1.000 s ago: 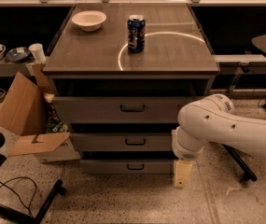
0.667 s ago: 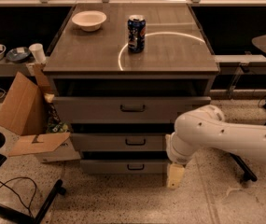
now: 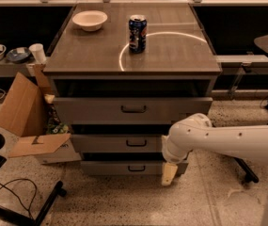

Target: Open middle drawer

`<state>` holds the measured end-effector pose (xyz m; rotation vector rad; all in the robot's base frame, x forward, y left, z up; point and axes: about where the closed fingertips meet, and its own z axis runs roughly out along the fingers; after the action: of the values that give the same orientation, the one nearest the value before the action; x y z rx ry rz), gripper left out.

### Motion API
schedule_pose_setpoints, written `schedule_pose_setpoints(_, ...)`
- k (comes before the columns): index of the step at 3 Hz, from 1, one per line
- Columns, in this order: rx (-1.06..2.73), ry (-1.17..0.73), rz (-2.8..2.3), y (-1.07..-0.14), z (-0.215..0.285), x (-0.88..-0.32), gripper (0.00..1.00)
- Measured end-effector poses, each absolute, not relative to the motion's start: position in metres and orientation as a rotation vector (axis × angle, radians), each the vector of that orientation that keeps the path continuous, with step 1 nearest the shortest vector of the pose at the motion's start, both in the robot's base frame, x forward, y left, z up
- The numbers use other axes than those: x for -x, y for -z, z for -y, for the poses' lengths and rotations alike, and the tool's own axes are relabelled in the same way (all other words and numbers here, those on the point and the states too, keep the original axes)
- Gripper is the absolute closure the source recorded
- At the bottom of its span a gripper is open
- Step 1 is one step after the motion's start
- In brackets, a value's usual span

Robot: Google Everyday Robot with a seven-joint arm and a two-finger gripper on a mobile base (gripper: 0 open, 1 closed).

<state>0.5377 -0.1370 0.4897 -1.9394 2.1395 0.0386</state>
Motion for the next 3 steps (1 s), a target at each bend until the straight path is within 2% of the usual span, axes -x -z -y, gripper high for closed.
schedule_pose_setpoints(3,1.972,0.095,-2.127,-0.426,0.130,-0.620,0.03)
